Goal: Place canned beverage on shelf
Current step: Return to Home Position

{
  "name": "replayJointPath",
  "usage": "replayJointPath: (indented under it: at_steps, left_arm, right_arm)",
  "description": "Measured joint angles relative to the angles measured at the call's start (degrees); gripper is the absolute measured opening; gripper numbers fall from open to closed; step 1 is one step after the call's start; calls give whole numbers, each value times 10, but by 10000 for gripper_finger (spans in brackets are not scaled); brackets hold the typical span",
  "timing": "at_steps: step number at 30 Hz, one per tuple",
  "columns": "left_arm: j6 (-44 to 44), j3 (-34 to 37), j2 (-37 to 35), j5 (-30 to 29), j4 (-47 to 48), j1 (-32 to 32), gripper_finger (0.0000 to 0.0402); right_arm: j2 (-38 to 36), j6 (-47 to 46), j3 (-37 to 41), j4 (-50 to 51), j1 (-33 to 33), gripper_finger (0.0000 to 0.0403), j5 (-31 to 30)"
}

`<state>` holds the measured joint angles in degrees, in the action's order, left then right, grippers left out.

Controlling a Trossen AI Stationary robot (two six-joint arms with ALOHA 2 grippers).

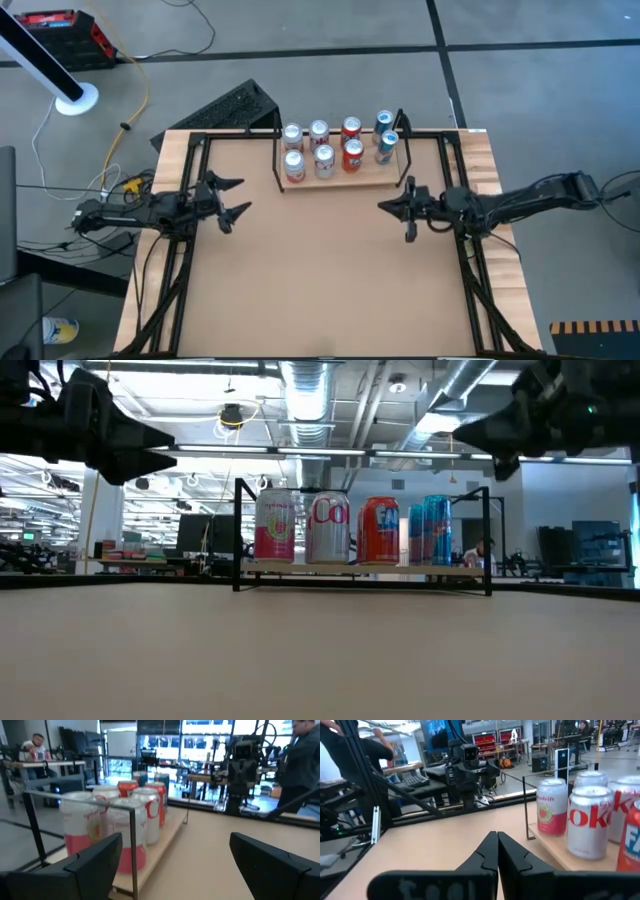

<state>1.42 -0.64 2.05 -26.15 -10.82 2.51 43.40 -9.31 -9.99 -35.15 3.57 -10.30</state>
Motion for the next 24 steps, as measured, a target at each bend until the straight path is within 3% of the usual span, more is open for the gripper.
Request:
replayJointPath:
  at_steps: [12, 24]
  left_arm:
    - [-20, 0, 1, 3, 59, 0, 354]
    - [-1, 1, 0, -19, 60, 0, 354]
  right_arm:
    - [-7, -3, 86, -66, -2, 24, -5]
    - [-165, 9, 92, 132, -2, 25, -52]
